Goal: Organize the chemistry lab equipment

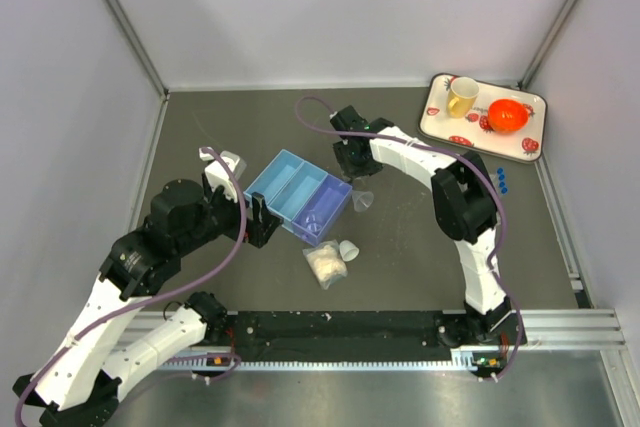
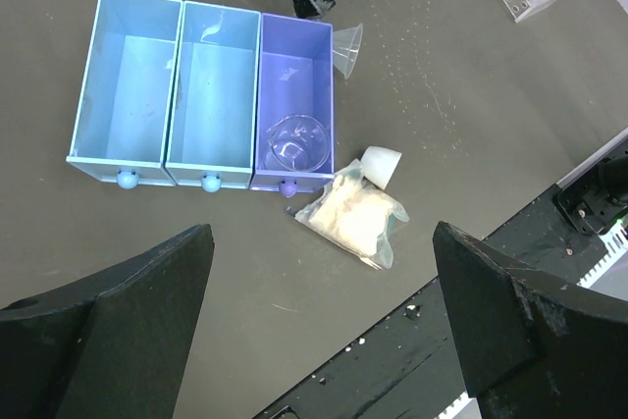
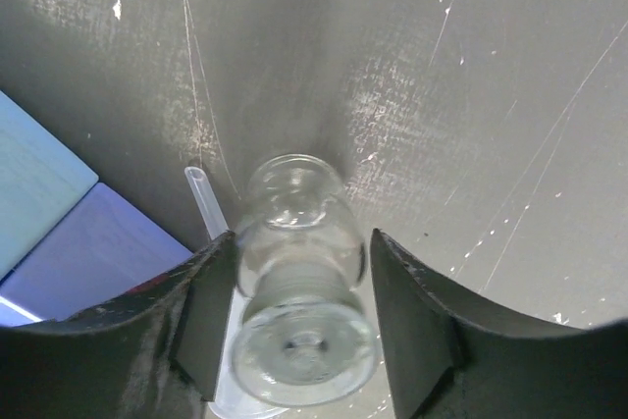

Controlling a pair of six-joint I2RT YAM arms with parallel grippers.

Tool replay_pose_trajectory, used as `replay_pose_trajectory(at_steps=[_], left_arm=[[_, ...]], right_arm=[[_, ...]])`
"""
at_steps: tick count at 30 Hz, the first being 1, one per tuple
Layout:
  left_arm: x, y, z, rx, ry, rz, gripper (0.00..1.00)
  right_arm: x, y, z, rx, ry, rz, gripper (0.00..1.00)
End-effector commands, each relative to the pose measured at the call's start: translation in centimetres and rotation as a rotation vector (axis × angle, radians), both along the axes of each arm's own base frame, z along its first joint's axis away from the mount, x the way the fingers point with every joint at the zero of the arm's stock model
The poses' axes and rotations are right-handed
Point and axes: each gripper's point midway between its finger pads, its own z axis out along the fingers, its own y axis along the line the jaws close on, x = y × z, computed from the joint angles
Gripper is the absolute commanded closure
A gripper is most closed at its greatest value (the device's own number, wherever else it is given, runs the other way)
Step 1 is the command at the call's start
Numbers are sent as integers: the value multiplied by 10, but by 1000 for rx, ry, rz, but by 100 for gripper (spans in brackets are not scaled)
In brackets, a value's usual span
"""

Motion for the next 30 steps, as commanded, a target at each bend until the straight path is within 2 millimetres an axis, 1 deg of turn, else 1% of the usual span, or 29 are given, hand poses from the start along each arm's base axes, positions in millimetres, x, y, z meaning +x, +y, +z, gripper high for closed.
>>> replay_pose_trajectory(at_steps=[1,2,4,5,7,8,9,10,12,14,15,16,18,20,21,23,24,25,27,28,30], left_arm=[[4,1,7,-6,-41,3,1],[4,1,7,-4,-40,6,1],[4,1,7,-3,-40,4,1],[4,1,7,-2,-40,4,1],[4,1,8,-4,-41,4,1],[4,0,8,-4,-41,2,1],[5,0,7,-1,-39,2,1],[4,0,8,-5,-42,1,1],[5,0,8,-3,-40,-1,1],[5,-1,9,-4,-41,-1,1],[5,-1,10,-6,-44,-4,1],[5,-1,10,-7,-43,-5,1],[5,-2,12,-12,-47,-9,1],[5,-4,13,-14,-46,-13,1],[5,-4,12,-13,-44,-15,1],[6,-5,12,-13,-41,-16,1],[6,-5,13,-15,-44,-16,1],[6,-5,12,-15,-42,-16,1],[6,-6,12,-17,-41,-18,1],[6,-5,13,-17,-43,-15,1],[6,-5,13,-18,-44,-12,1]], right_arm=[[6,3,1,16,-15,-10,48],[6,3,0,17,-13,-11,57],[5,4,0,17,-13,-10,64],[5,4,1,17,-15,-8,70],[5,3,2,17,-17,-9,77],[6,3,3,14,-20,-9,84],[6,2,6,17,-26,-13,86],[6,2,9,16,-32,-9,87],[9,0,19,10,-55,-17,85],[12,-2,39,20,-91,-18,85],[11,-3,44,18,-94,-18,85],[12,-4,59,28,-118,-15,85],[11,-4,77,41,-140,-12,85],[9,-2,99,64,-175,-1,84],[7,-2,106,66,-187,5,84],[2,1,127,66,-230,22,84],[-1,1,132,61,-240,29,84],[-5,5,145,65,-263,43,84],[-12,10,157,62,-283,73,84],[-19,16,166,63,-298,92,84],[-27,23,174,71,-305,117,83]])
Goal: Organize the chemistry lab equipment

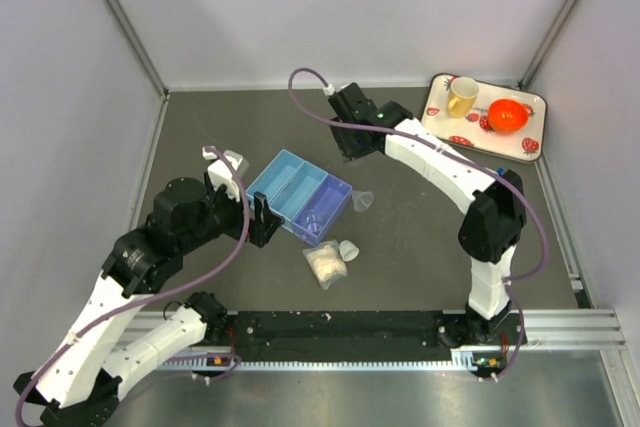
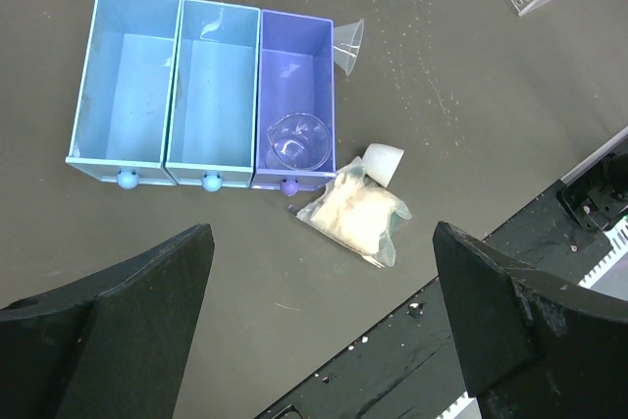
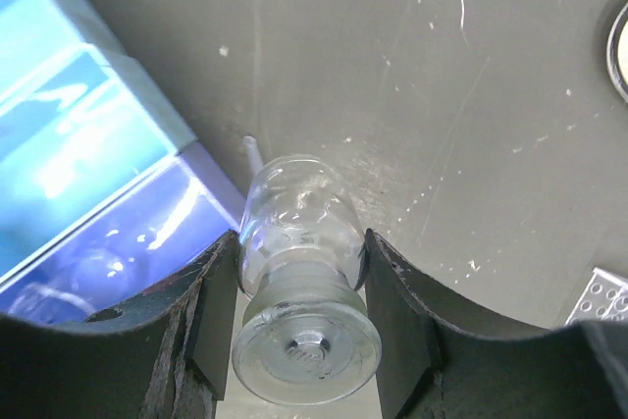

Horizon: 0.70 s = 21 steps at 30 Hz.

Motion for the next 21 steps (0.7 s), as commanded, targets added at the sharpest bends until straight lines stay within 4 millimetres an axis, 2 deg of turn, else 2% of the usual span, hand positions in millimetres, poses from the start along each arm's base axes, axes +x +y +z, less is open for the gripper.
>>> replay_pose_trajectory(at_steps=[1,5,10,14,15,21], left_arm=[[4,-3,16,-33,-52,-6,1],[3,-2,17,-38,-54,-1,1],[0,0,21,-44,-59,0,1],[-3,3,22,-45,-62,6,1],[-3,4,22,-46,-65,7,1],[-4,4,23,-50,-66,7,1]], right_arm=[[-22,22,64,44,-117,81,83],[-42,44,71,75,-113,152,83],[-58,63,62,94,-70,216,83],[-69,74,38,66,-14,270,83],[-70,75,27,47,6,278,83],[-72,80,-4,-3,59,313,83]])
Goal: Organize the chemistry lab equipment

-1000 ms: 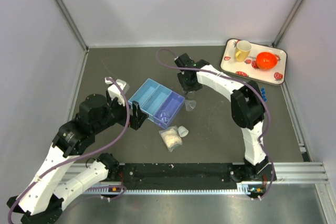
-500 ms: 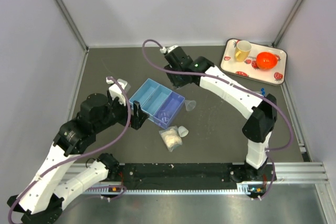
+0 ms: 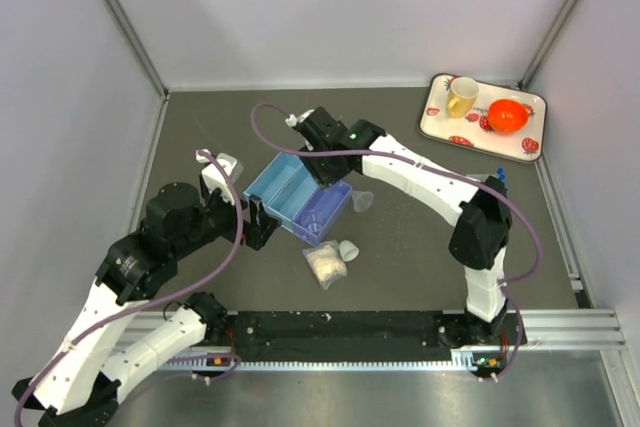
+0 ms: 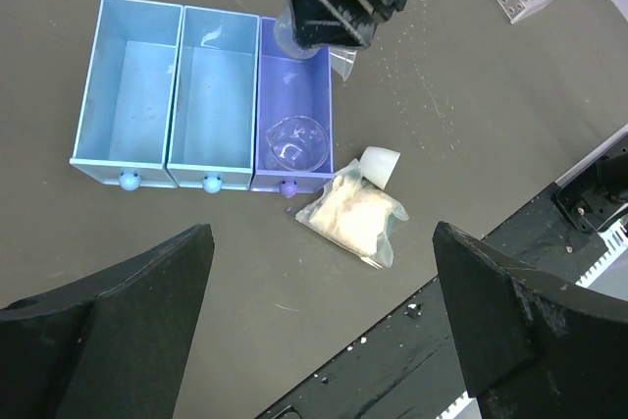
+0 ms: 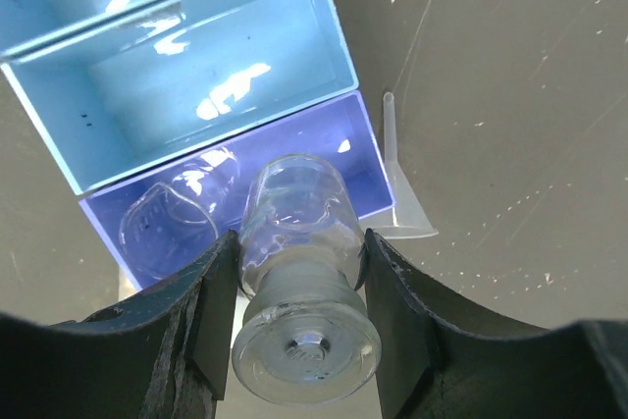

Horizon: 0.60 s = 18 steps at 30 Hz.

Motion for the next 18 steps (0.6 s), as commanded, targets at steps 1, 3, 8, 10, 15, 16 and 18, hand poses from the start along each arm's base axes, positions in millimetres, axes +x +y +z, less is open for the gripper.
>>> replay_pose_trajectory(at_steps=[1,3,8,10,15,16,18], left_arm=[[1,0,17,-33,-43,6,1],[1,1,17,-31,-45,10,1],[2,3,16,-21,-44,15,1],[2,3,15,-18,-43,16,1],[1,3,16,-20,-45,13,1],[1,3,16,-21,-45,13,1],[1,3,16,-20,-45,13,1]], right_arm=[[-3,12,-25,-36,29,56,83],[-2,13,-33,-50,38,62,83],[-2,14,-52,-75,63,71,83],[-3,13,-58,-85,71,75,83],[-5,10,-75,-109,89,81,83],[-6,10,-78,-111,94,80,83],[-7,8,-86,-120,103,79,83]])
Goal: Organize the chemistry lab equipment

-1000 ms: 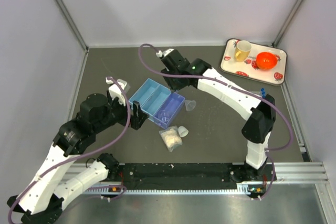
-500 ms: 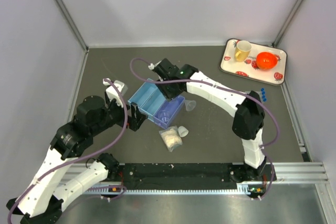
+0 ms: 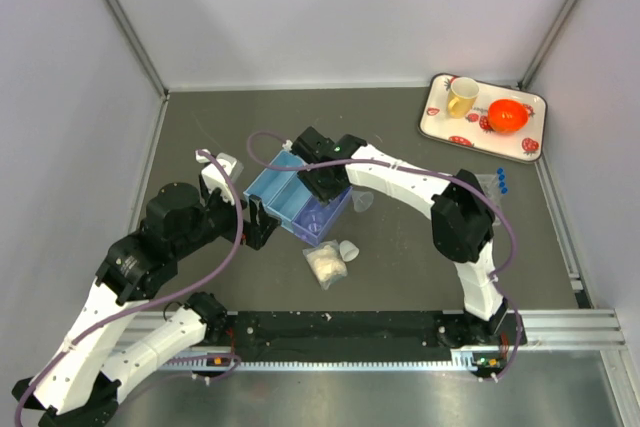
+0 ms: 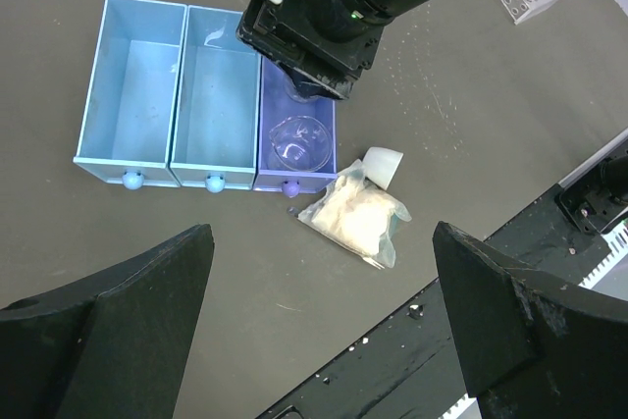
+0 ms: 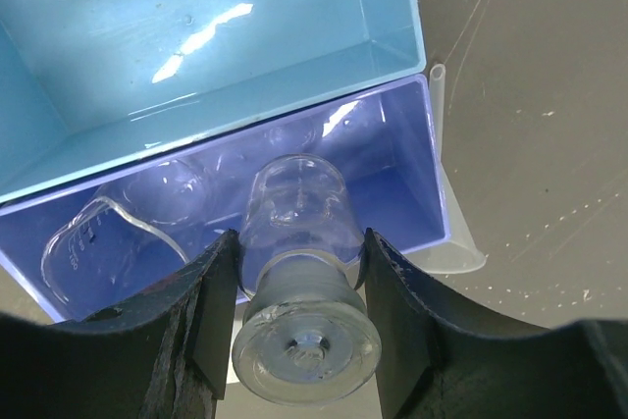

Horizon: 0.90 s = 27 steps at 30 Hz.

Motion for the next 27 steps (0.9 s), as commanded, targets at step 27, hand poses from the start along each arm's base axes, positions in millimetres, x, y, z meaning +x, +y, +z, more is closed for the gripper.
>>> replay_pose_trajectory(at_steps=[27], left_arm=[[4,-2,15,-16,-34,-1,1]], right_arm=[[6,6,-36,-14,4,4,62]])
